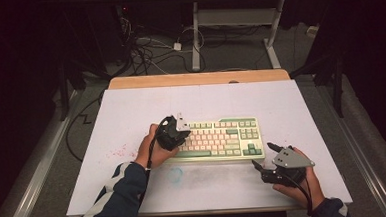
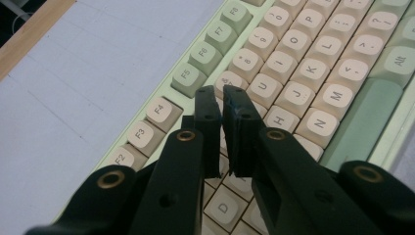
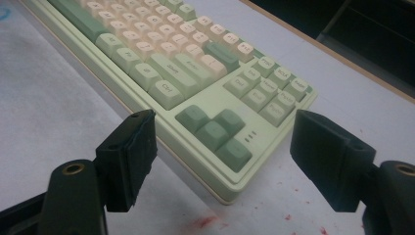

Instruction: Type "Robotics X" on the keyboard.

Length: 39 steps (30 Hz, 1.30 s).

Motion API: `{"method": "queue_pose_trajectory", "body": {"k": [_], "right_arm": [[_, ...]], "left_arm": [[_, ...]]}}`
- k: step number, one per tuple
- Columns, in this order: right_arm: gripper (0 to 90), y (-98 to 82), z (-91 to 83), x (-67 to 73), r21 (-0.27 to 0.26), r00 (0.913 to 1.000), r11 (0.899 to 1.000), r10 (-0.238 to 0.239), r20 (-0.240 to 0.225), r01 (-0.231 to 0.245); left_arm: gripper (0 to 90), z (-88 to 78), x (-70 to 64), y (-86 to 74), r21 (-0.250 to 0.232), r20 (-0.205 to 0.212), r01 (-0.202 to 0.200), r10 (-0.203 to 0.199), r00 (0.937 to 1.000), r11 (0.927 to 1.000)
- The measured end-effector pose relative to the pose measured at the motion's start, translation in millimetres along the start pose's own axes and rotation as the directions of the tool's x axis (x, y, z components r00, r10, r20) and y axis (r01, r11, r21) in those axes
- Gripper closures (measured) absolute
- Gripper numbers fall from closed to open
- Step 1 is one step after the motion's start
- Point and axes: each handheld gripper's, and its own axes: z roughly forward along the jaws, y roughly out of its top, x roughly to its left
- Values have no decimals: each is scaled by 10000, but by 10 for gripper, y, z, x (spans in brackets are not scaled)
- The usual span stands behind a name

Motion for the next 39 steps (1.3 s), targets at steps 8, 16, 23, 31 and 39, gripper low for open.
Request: {"method": "queue_pose_trajectory", "body": {"k": [8,16,23,31,39], "right_arm": [[263,0,-3,-4,13,10000,10000,16,9,-16],[263,-1,-1,-3,41,10000,10000,-16,-1,16],[263,-1,6,-2,72,10000,10000,1,-8,-1],[263,1,4,-1,64,10000,10000,-6,8,6],[263,1,4,-5,66,10000,10000,-3,21,2]], "left_arm": [[605,-16,15,17,-209,-378,166,-173,9991,9996],[328,-98,-22,40,-982,-246,187,-212,9995,9950],[234,-138,-39,61,-1491,-134,290,-314,9994,9884],[199,-190,-84,53,-1906,-61,110,-123,9999,9816],[198,-265,-121,40,-2218,-11,-66,65,10000,9751]]}}
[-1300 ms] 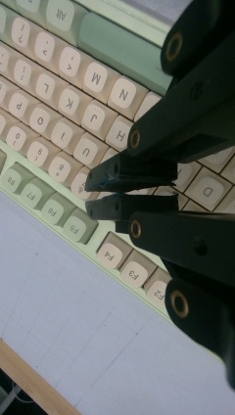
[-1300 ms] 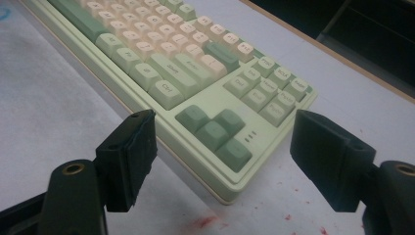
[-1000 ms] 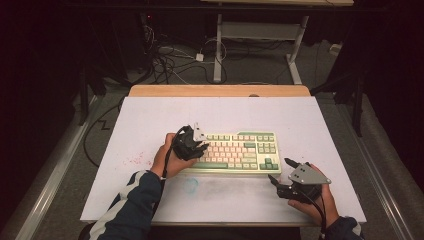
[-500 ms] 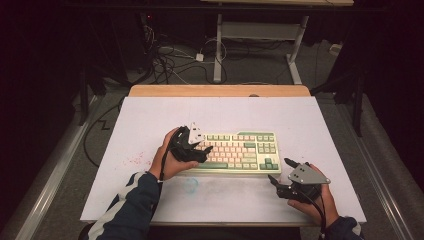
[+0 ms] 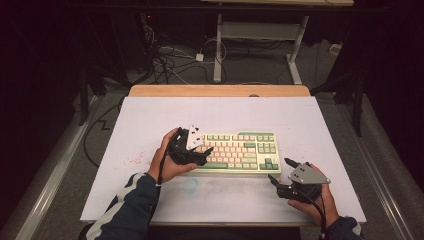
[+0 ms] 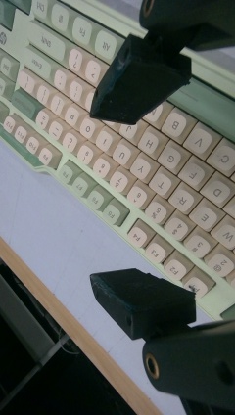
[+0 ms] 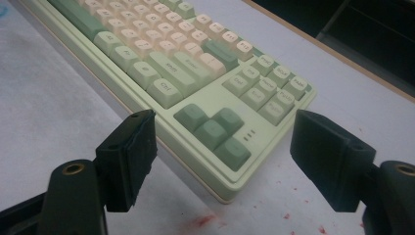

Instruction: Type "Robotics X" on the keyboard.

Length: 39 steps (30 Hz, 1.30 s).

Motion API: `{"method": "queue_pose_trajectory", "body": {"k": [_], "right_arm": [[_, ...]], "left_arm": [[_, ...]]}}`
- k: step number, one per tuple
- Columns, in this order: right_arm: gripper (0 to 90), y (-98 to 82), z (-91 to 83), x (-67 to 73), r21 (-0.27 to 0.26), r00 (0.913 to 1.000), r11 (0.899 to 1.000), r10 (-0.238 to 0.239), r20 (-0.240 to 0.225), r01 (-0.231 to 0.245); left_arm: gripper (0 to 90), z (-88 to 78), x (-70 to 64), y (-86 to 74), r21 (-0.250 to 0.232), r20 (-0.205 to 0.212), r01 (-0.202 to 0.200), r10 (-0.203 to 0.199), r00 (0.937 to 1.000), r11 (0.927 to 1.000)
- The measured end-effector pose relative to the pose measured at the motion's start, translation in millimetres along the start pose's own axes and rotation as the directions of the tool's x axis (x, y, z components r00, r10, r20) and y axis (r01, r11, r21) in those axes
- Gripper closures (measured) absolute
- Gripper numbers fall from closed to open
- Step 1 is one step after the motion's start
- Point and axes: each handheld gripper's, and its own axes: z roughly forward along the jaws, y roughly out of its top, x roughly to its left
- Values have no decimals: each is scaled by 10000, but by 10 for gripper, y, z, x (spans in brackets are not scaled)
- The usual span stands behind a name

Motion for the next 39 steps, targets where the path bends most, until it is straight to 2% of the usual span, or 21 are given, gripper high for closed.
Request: {"method": "queue_pose_trajectory", "body": {"k": [4,12,18,33,39], "right_arm": [[263,1,-3,0,-21,10000,10000,1,-4,-1],[263,2,-4,-1,-32,10000,10000,39,9,-39],[263,3,-11,-5,-64,10000,10000,24,43,-24],[257,14,-2,12,-36,10000,10000,38,17,-38],[264,26,10,31,18,10000,10000,-26,-65,26]], "left_arm": [[181,-60,-11,12,-230,52,-75,77,10000,9997],[182,-148,-21,-9,-247,195,-282,286,9994,9993],[182,-255,-15,-30,-410,136,-626,632,9979,9972],[182,-549,112,-134,-646,96,-595,603,9981,9961],[182,-676,190,-198,-613,-97,-522,517,9986,9968]]}}
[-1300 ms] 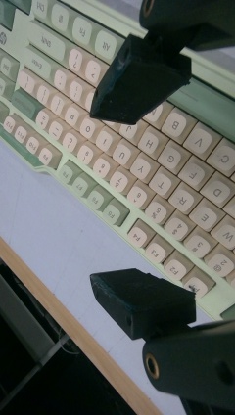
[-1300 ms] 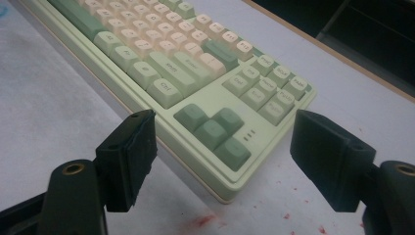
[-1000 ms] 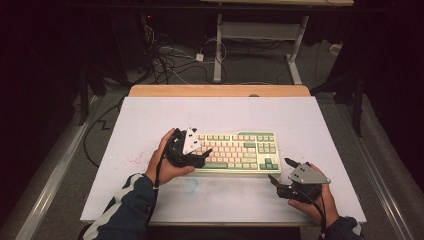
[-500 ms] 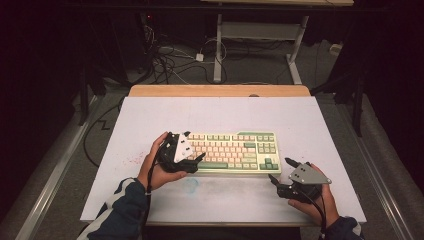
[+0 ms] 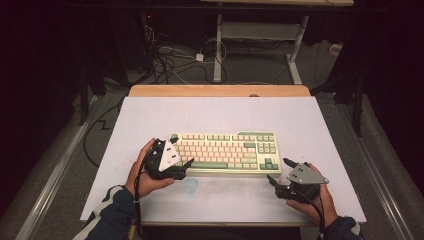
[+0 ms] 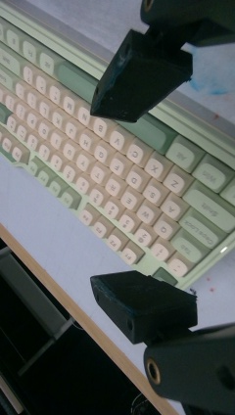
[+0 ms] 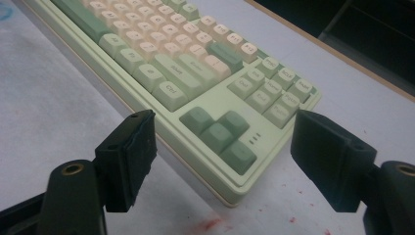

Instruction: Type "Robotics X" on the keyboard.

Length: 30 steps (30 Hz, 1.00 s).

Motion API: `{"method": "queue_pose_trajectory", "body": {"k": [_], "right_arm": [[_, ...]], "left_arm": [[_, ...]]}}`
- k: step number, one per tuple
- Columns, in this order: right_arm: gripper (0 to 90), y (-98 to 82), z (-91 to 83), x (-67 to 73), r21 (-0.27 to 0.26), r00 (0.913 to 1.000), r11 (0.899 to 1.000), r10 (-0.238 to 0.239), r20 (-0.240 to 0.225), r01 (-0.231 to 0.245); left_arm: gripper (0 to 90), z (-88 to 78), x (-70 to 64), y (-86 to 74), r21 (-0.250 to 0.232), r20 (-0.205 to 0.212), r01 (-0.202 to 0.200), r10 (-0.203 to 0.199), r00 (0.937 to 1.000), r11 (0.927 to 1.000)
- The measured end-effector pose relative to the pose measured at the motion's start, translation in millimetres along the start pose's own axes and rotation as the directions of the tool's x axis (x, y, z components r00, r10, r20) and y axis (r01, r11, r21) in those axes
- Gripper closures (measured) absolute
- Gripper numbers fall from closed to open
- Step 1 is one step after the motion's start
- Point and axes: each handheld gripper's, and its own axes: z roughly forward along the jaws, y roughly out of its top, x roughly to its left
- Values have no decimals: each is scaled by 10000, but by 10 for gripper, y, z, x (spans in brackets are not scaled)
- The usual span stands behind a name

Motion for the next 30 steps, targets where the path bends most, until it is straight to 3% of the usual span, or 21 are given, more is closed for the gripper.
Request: {"method": "queue_pose_trajectory", "body": {"k": [13,18,20,25,30], "right_arm": [[259,89,35,-16,-201,9998,9996,188,6,-188],[268,172,83,-52,-223,9987,9988,429,-293,-435],[305,203,118,-59,-201,9966,9980,591,-574,-603],[431,307,207,-31,-33,9957,9986,530,-755,-534],[611,459,333,-49,99,9923,9978,658,-1045,-652]], "left_arm": [[167,-263,152,-170,302,-602,259,-240,9979,9992],[166,-362,220,-236,455,-793,374,-337,9963,9983],[167,-386,242,-261,490,-907,451,-405,9951,9978],[167,-455,275,-291,614,-995,571,-508,9937,9965],[166,-484,290,-323,674,-1042,766,-693,9921,9948]]}}
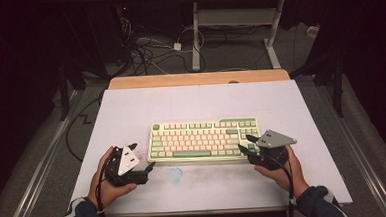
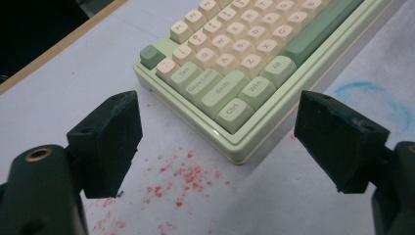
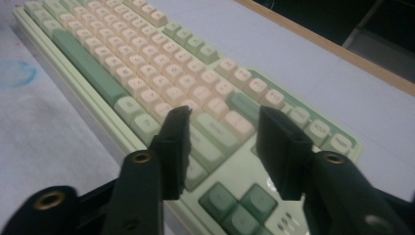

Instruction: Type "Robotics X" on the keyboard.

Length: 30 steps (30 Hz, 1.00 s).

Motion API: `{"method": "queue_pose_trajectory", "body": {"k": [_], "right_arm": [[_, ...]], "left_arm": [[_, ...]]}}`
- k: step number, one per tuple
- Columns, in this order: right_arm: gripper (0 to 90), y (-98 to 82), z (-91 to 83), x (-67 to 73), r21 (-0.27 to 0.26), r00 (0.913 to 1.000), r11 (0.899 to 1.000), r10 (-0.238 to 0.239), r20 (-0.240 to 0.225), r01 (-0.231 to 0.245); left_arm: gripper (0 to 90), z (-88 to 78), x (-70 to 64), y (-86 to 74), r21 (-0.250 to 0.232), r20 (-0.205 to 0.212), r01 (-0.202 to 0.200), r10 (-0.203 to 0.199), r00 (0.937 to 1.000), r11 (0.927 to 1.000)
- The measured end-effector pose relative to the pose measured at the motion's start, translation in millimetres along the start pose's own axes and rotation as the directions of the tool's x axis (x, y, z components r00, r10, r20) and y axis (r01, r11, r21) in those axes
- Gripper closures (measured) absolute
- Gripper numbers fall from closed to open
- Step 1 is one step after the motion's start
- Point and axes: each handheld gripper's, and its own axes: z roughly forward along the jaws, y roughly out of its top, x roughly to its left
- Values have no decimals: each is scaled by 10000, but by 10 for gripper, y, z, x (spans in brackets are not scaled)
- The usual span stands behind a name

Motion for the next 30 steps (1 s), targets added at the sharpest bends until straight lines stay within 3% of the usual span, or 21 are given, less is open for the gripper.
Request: {"method": "queue_pose_trajectory", "body": {"k": [4,8,19,26,30], "right_arm": [[799,151,147,-6,171,9987,9997,-179,-484,188],[895,309,273,17,146,9955,9994,-289,-903,304],[900,578,722,164,514,9873,9961,-631,-1459,713],[900,614,1022,284,966,9806,9895,-896,-1743,1076],[900,613,1113,279,1182,9802,9872,-853,-1786,1075]], "left_arm": [[167,-11,-11,-21,129,13,-191,190,9998,9997],[167,-17,-1,-14,88,30,-70,69,10000,9999],[167,5,-7,-25,258,137,-101,97,9999,9996],[167,25,-15,-40,353,175,-61,54,9998,9994],[167,27,-10,-39,350,183,-45,39,9998,9994]]}}
